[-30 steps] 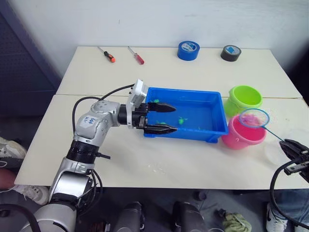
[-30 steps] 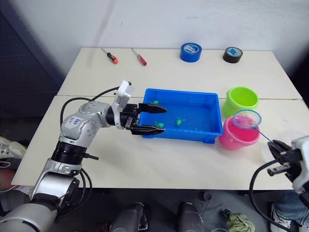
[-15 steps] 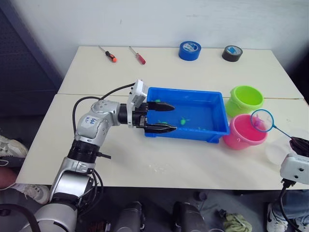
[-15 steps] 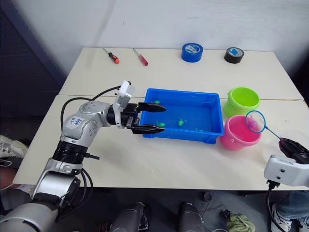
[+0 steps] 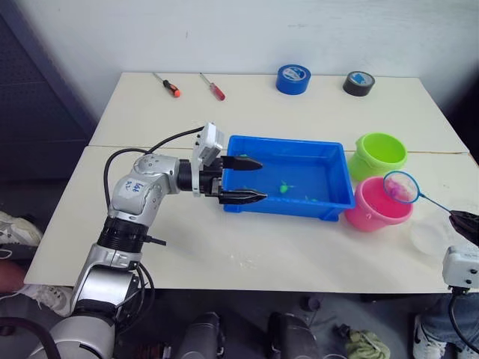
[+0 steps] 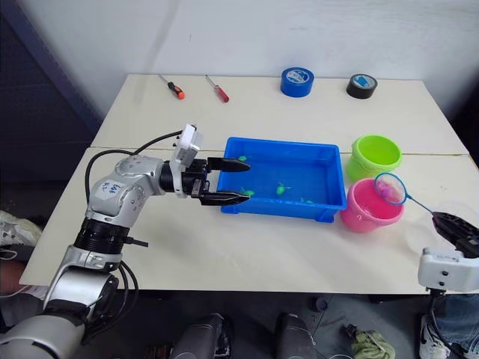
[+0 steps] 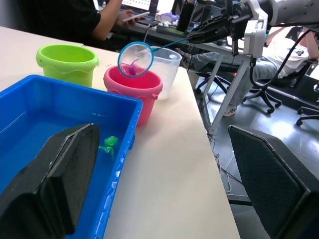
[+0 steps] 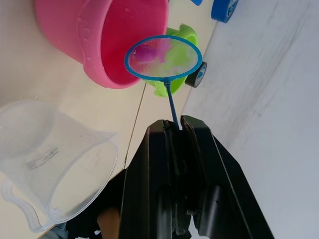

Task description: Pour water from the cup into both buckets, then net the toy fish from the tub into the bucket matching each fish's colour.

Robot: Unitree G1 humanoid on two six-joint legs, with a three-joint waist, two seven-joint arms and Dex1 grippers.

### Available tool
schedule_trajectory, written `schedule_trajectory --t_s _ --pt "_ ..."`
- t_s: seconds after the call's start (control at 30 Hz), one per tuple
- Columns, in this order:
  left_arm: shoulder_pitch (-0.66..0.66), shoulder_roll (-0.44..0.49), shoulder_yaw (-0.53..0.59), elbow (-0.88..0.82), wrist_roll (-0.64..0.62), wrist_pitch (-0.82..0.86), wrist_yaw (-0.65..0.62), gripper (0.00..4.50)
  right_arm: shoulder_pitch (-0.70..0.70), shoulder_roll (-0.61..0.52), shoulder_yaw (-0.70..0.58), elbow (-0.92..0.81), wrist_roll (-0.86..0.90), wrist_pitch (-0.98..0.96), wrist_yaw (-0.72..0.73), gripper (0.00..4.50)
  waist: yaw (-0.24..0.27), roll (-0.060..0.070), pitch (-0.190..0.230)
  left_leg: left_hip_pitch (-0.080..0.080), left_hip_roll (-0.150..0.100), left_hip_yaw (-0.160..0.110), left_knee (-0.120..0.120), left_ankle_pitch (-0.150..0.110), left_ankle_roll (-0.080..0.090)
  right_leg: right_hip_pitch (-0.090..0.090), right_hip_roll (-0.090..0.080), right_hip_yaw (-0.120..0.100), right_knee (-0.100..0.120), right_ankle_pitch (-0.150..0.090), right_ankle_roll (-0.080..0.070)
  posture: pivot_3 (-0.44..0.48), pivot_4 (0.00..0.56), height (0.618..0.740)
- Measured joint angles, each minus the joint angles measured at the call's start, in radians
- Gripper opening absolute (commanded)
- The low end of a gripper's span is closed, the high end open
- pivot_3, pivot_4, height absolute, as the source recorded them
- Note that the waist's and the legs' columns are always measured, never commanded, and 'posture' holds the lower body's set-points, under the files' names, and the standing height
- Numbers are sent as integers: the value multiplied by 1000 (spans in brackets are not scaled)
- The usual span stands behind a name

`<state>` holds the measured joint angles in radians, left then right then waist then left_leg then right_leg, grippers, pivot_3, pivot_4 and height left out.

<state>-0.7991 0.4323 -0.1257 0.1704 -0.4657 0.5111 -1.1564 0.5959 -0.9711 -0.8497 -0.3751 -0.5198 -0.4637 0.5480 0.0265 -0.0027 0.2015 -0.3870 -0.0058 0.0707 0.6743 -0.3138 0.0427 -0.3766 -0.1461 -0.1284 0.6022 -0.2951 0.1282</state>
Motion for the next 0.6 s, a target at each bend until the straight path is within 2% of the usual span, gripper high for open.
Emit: schedule_trajectory --t_s 0.6 --pt "2 -22 -1 4 6 -35 9 4476 -34 4 -20 20 -52 -78 17 0 0 0 0 0 0 -1 3 0 0 1 0 0 1 0 0 0 150 740"
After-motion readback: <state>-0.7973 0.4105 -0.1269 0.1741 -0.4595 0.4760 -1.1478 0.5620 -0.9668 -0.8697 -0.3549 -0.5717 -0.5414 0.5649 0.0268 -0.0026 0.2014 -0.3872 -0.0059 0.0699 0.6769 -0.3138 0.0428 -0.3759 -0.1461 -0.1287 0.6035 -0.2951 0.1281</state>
